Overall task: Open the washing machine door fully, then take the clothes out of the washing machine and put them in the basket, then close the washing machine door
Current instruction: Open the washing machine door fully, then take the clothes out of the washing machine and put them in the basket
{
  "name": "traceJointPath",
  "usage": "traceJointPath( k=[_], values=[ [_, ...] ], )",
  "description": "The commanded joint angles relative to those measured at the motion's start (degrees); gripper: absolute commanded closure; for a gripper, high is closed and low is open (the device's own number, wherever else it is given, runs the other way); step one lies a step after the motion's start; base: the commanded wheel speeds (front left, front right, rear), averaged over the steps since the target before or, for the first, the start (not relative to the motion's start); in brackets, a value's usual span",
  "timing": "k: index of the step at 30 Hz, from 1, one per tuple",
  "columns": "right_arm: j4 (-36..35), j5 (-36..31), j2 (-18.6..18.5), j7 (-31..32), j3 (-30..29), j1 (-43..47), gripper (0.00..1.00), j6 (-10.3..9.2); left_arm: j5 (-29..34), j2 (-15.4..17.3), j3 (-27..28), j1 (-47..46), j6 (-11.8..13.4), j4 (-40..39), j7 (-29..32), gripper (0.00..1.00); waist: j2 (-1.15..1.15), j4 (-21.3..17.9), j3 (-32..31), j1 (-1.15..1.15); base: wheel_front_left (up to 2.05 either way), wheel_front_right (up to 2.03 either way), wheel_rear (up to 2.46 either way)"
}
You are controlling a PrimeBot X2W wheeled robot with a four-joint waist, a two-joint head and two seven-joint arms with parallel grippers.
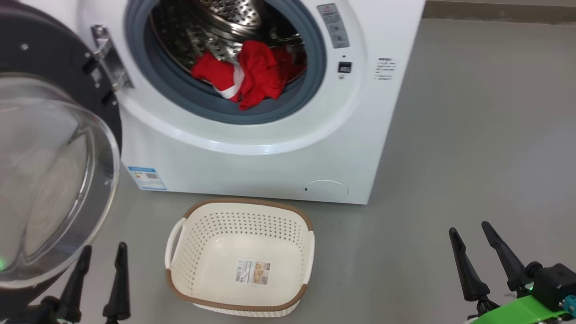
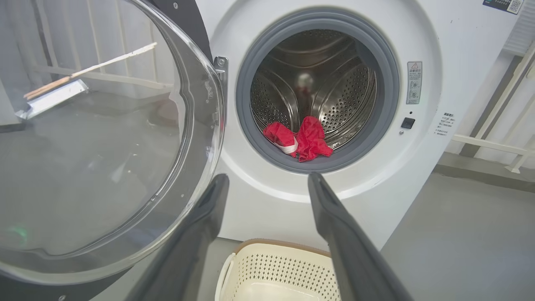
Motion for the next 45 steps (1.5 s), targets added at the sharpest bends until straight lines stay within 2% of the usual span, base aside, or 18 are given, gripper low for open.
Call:
traceJointPath(
  k=[1, 12, 18, 45],
  values=[
    [-1.52, -0.68, -0.73, -0.54, 0.68, 0.21, 0.0, 0.43, -0.27, 1.59, 1.62, -0.48, 0.09, -1.52, -0.29, 0.0, 0.0, -1.3, -0.34, 0.0, 0.0, 0.0, 0.0],
    [-1.87, -0.4, -0.61, -0.54, -0.44, 1.4, 0.0, 0.43, -1.43, 1.57, -1.82, 1.19, 0.09, -3.06, -0.29, 0.0, 0.0, -6.78, -1.33, 0.0, 0.0, 0.0, 0.0],
    [-2.23, -0.3, -0.46, -0.54, -1.37, 2.28, 0.0, 0.43, -1.83, 1.43, -2.78, 1.58, 0.09, -3.4, -0.29, 0.0, 0.0, -8.22, -1.48, 0.0, 0.0, 0.0, 0.0],
    [-2.52, -0.74, 0.07, -0.54, -1.62, 1.63, 0.0, 0.43, -2.16, 2.35, -4.27, 0.35, 0.09, -3.65, -0.29, 0.0, 0.0, -8.1, -0.71, 0.0, 0.0, 0.0, 0.0]
  ],
)
